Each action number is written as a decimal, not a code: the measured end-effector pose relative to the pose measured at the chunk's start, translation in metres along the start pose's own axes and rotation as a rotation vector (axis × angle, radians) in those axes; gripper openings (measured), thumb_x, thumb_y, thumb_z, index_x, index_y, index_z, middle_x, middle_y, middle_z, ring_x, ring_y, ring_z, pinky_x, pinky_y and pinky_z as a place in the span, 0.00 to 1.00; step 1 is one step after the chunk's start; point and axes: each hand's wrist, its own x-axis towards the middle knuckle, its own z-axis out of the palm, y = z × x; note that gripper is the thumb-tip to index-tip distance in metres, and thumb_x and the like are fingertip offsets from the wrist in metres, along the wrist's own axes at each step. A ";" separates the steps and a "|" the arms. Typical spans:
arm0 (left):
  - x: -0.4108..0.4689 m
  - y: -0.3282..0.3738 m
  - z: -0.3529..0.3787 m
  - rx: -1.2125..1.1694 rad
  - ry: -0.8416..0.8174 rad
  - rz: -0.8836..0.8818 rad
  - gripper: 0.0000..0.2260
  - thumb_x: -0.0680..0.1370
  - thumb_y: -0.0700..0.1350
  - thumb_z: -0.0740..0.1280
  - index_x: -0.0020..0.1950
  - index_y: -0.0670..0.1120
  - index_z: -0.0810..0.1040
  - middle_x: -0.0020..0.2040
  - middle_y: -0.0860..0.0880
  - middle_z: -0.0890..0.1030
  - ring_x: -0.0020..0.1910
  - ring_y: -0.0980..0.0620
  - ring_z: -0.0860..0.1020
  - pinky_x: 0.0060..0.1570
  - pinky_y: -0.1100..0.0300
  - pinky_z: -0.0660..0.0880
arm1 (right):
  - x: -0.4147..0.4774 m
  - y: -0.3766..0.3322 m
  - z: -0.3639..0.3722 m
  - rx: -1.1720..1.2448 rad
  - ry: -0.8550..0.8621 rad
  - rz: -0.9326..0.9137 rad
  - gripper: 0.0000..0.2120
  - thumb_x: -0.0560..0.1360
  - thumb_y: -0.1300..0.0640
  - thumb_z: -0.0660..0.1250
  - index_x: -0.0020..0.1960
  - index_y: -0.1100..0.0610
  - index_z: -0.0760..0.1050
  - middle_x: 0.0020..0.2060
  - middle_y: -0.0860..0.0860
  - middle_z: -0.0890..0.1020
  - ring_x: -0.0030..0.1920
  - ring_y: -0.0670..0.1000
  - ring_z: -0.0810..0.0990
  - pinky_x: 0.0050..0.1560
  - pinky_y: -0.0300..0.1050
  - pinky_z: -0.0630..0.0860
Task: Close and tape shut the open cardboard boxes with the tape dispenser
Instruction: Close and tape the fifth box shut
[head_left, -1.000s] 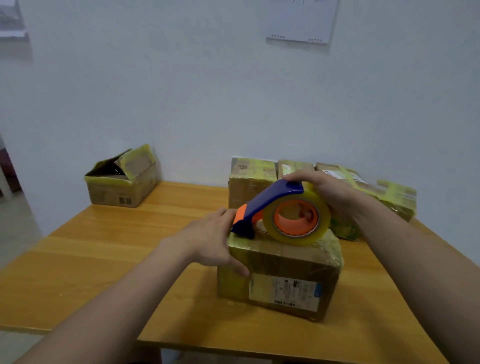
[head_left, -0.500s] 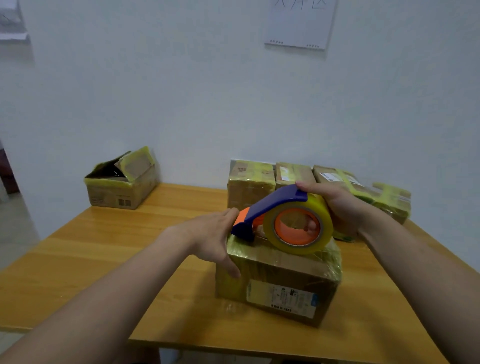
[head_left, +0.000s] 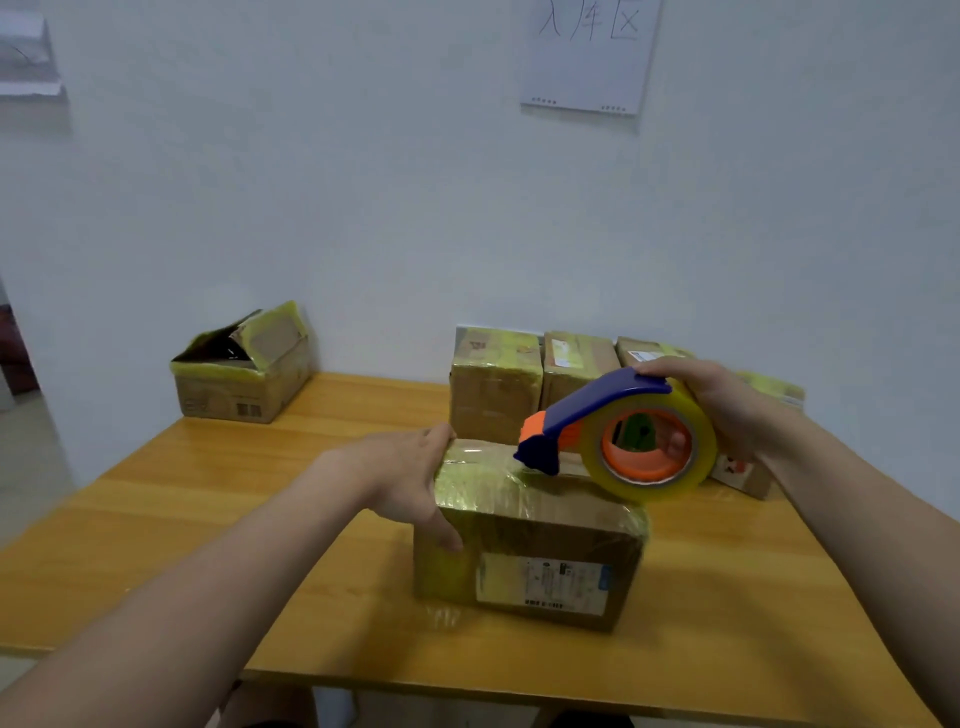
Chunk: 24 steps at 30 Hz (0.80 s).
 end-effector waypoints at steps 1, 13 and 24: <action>-0.001 -0.002 0.000 -0.008 -0.001 -0.007 0.51 0.62 0.72 0.78 0.74 0.51 0.58 0.66 0.52 0.73 0.57 0.48 0.74 0.55 0.51 0.75 | -0.001 0.002 -0.003 -0.005 0.014 0.004 0.37 0.57 0.35 0.79 0.56 0.61 0.81 0.47 0.64 0.81 0.46 0.66 0.76 0.52 0.61 0.73; 0.012 0.043 -0.003 0.196 0.014 0.000 0.68 0.59 0.81 0.70 0.84 0.53 0.35 0.85 0.52 0.39 0.84 0.46 0.39 0.81 0.37 0.43 | 0.003 0.006 0.008 -0.106 -0.002 -0.059 0.32 0.60 0.35 0.74 0.54 0.59 0.83 0.45 0.61 0.85 0.45 0.62 0.81 0.52 0.61 0.74; 0.024 0.029 0.014 0.122 0.098 0.065 0.60 0.60 0.83 0.67 0.83 0.55 0.50 0.76 0.51 0.65 0.72 0.47 0.64 0.73 0.42 0.66 | 0.005 0.004 0.001 -0.052 -0.062 -0.015 0.26 0.72 0.39 0.70 0.58 0.59 0.80 0.40 0.56 0.84 0.32 0.52 0.80 0.29 0.42 0.77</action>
